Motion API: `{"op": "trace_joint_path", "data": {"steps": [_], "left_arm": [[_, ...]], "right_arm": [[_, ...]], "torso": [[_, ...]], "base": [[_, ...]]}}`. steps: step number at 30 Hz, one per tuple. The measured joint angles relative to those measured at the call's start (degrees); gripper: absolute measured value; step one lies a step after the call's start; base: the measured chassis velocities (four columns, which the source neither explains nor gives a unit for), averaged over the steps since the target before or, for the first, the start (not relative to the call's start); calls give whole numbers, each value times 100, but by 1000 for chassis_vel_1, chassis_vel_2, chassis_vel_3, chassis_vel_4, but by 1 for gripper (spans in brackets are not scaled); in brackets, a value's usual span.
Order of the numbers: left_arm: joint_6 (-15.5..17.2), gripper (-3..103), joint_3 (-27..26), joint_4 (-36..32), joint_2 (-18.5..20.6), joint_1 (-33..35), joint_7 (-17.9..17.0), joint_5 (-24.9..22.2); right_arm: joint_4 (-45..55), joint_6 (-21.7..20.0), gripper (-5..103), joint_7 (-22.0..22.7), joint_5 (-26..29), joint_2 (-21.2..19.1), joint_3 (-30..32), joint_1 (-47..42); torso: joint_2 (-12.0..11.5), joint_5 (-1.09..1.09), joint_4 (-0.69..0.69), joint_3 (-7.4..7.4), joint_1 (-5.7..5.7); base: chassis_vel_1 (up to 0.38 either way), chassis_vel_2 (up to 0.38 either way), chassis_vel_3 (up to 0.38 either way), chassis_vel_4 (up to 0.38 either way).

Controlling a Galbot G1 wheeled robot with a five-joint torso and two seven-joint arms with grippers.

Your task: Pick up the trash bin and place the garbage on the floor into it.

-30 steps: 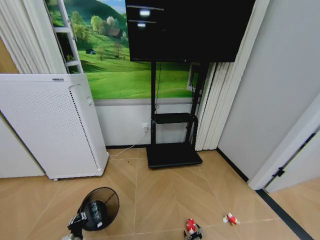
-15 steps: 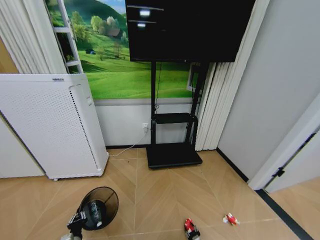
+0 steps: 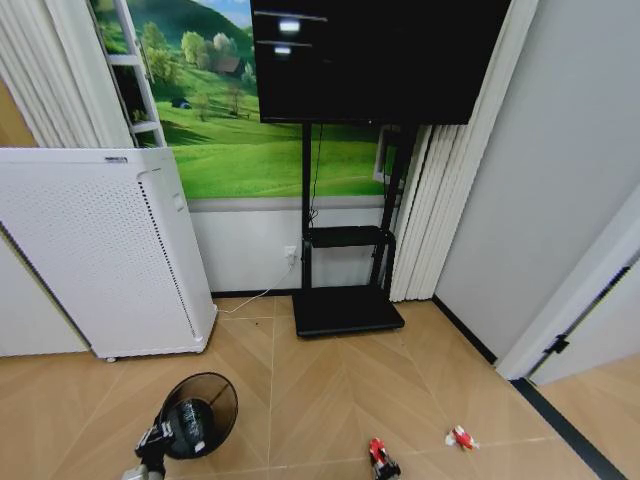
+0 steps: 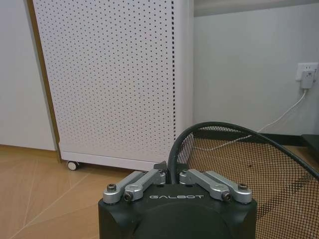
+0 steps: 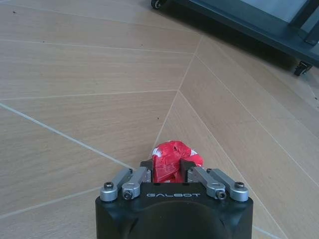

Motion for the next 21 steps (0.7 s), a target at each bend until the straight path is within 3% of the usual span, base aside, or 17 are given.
{"op": "trace_joint_path", "data": {"steps": [3,8,9,11,16,21], "left_arm": [[13,6,25,1,35,-57,1,28],[88,6,112,28,156,-242,0,137],[148,6,169,106,226,-418,-5,219],[162,6,187,134,243,-472,-6,241],[278,6,363,558,367,-1225,-18,354],[394,6,647,1280,265,-2447,-19,692]], "right_arm": [[90,149,27,-76,72,-37,11,33],[426,422,20,-152,300,-137,1,171],[547,509,13,-199,463,-194,-23,276],[563,546,13,-219,505,-206,-30,312],[753,869,8,-473,764,-250,-87,526],[1720,959,8,-759,1003,-319,-126,492]], "torso": [[0,2,-1,1,0],[0,0,2,1,0],[0,0,2,1,0],[0,-1,1,1,0],[0,-2,0,1,1],[0,0,0,1,1]], "base": [[0,0,0,0],[0,0,0,0],[0,0,0,0],[0,0,0,0],[0,0,0,0],[0,0,0,0]]}}
